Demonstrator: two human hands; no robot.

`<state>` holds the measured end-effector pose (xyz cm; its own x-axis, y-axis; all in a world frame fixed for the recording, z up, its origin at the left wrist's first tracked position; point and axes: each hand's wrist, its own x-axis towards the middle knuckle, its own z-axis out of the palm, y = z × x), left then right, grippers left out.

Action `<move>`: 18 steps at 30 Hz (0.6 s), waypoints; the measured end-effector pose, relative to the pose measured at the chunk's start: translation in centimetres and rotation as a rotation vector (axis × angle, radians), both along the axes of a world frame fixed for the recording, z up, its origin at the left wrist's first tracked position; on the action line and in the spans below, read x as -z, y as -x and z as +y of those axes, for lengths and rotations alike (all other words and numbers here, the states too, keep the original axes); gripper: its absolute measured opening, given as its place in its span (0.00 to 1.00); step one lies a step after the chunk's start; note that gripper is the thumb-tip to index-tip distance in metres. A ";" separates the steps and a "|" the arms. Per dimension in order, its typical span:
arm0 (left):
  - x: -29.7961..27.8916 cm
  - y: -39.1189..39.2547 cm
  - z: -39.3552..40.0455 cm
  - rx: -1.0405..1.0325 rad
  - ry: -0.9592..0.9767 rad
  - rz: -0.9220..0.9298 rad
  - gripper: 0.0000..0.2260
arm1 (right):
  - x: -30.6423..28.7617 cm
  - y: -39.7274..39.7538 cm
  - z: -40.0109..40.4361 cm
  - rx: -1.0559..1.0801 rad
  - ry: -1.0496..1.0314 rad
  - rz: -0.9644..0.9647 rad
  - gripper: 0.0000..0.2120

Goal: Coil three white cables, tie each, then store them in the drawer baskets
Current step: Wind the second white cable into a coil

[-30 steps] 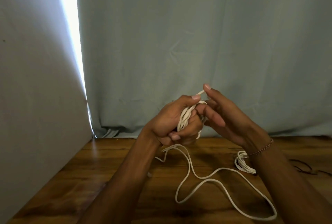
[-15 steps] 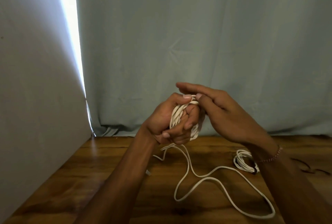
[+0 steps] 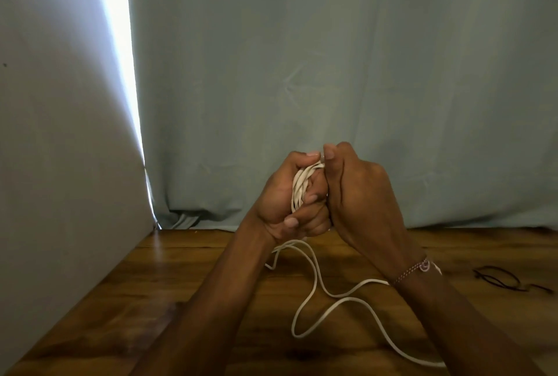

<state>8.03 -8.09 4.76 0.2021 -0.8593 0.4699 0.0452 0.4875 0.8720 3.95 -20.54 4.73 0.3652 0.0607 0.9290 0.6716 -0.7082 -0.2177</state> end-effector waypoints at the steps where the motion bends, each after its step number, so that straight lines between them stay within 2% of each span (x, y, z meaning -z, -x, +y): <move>1: 0.1 -0.2 -0.1 -0.018 -0.004 0.021 0.25 | 0.1 -0.2 0.1 0.069 0.007 -0.006 0.22; 5: 0.2 -0.4 -0.4 -0.248 -0.040 0.114 0.26 | 0.3 -0.9 0.0 0.243 0.005 -0.004 0.26; 8: 0.1 -0.1 -1.2 -0.547 -0.076 0.204 0.27 | 0.4 -1.5 -0.3 0.326 0.020 0.112 0.34; 10: 0.1 0.3 -2.0 -0.750 -0.092 0.301 0.27 | 0.7 -2.0 -0.6 0.377 0.040 0.119 0.37; 13: 0.7 0.0 -2.5 -1.058 -0.039 0.377 0.21 | 1.2 -2.6 -0.7 0.381 0.025 0.035 0.31; 15: 1.1 0.1 -2.5 -1.127 -0.031 0.358 0.18 | 1.3 -2.9 -0.7 0.383 0.017 0.029 0.27; 18: 1.5 1.0 -2.8 -1.171 -0.095 0.217 0.25 | 1.4 -3.3 -1.3 0.393 0.025 0.032 0.27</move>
